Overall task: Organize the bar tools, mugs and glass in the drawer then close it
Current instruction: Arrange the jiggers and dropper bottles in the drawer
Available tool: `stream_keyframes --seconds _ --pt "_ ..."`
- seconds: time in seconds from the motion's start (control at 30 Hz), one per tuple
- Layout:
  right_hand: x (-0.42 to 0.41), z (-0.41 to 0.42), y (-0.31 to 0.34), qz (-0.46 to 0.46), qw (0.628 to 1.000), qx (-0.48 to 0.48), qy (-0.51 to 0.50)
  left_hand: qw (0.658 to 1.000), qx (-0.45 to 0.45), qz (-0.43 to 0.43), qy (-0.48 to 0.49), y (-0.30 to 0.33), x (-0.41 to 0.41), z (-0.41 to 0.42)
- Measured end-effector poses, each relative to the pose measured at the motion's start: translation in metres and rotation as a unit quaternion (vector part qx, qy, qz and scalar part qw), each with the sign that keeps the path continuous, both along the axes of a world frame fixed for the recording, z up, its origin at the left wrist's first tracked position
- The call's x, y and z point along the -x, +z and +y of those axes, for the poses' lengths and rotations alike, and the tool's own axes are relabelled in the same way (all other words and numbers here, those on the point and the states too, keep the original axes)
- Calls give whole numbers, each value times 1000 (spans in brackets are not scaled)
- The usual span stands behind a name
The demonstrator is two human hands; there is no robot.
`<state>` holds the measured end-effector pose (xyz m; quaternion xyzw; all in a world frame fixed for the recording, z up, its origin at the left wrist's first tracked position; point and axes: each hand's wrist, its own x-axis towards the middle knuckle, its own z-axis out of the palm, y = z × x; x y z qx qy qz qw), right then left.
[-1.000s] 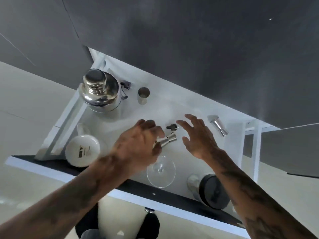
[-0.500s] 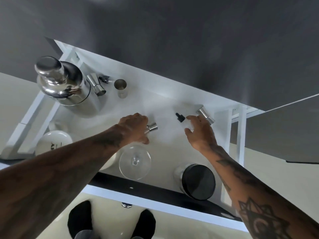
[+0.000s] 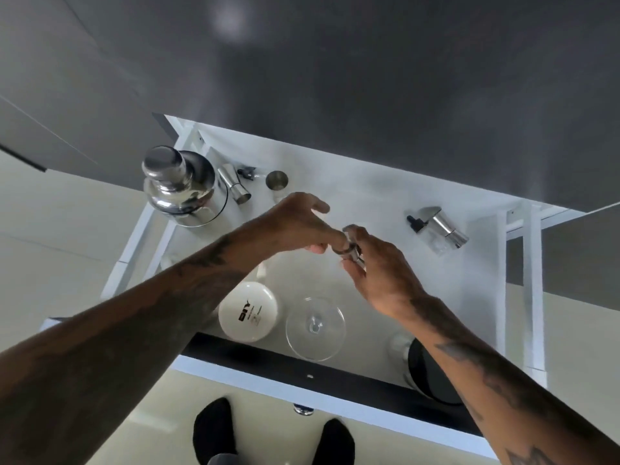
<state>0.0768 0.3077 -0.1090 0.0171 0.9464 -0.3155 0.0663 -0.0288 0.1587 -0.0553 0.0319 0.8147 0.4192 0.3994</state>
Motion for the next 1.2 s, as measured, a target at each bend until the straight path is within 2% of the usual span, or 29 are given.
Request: stream_keyframes --seconds 0.03,0.07,0.1,0.13,0.17,0.23,0.33,0.4,0.53,0.6,0.67,0.73,0.8,0.93,1.1,1.2 --pt "-6 8 -4 -16 999 26 -43 996 32 84 2 0 7 0" --pt "-13 16 -7 -22 996 43 -81 973 101 207 -7 -2 15 1" --pt "-21 24 -10 -20 994 43 -100 931 181 315 -27 -2 21 2" --pt "-28 32 -14 -25 994 34 -105 892 255 368 -58 -5 26 4" --pt "-34 39 -17 -40 993 32 -103 872 317 363 -91 -10 31 7" --pt "-42 52 -18 -86 992 29 -82 866 377 297 -139 -23 35 12" --pt "-44 62 -15 -120 992 -4 -24 855 371 323 -164 -39 38 9" --pt "-45 63 -8 -143 989 -16 19 861 325 349 -178 -40 35 4" --pt "-54 63 8 -205 977 -15 65 893 157 360 -220 -17 1 21" --pt "-61 61 14 -213 972 -46 92 900 79 345 -255 0 -27 37" --pt "-68 59 20 -210 969 -78 100 900 49 312 -299 16 -57 50" --pt "-74 58 26 -188 971 -112 99 885 72 305 -345 23 -87 60" --pt "-80 57 28 -148 968 -167 116 854 109 324 -391 23 -112 64" --pt "-93 44 35 -154 939 -272 145 800 184 313 -477 16 -141 59" --pt "-103 26 47 -184 919 -294 187 805 214 253 -493 10 -147 54" --pt "-102 30 49 -179 922 -286 192 815 216 216 -493 9 -145 59"
